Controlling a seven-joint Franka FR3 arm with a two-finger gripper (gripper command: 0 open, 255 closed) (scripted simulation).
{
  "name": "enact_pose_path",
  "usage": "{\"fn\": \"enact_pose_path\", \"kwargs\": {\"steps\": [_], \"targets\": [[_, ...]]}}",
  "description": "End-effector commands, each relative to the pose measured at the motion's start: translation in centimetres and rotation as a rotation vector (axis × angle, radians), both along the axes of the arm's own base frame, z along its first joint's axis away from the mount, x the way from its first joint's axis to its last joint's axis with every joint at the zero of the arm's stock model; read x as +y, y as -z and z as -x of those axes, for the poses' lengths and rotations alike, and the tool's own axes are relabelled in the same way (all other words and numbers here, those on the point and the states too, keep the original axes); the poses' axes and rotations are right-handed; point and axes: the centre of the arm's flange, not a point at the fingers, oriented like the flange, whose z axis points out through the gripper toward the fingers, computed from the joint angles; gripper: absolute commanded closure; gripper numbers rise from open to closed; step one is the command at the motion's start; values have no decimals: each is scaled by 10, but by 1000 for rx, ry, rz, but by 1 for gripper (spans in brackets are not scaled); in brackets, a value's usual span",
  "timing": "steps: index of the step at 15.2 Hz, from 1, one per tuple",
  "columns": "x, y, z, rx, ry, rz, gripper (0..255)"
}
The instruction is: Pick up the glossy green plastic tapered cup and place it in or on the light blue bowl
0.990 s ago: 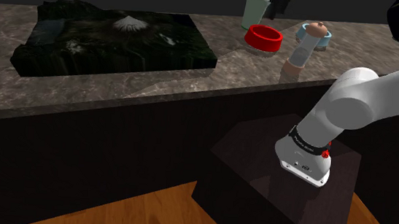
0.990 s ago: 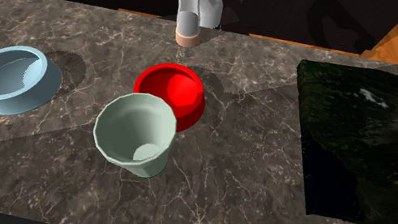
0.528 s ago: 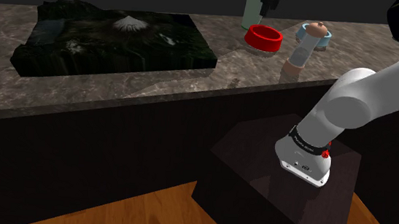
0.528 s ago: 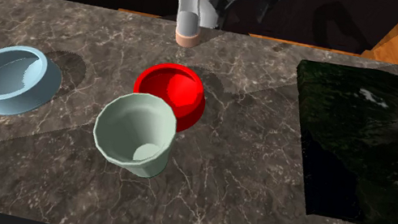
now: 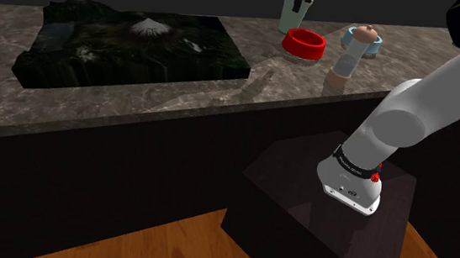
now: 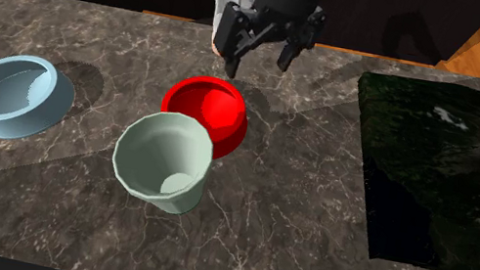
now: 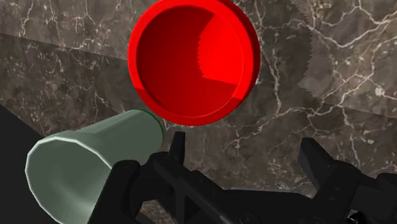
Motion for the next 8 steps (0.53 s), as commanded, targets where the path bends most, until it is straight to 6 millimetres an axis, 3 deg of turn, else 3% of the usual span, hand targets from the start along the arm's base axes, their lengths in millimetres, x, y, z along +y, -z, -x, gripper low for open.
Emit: {"fn": "enact_pose_path", "kwargs": {"steps": [1,8], "targets": [[-15,0,-16,0,-1,28,0],[-74,5,-73,0,-3,119,0]]}}
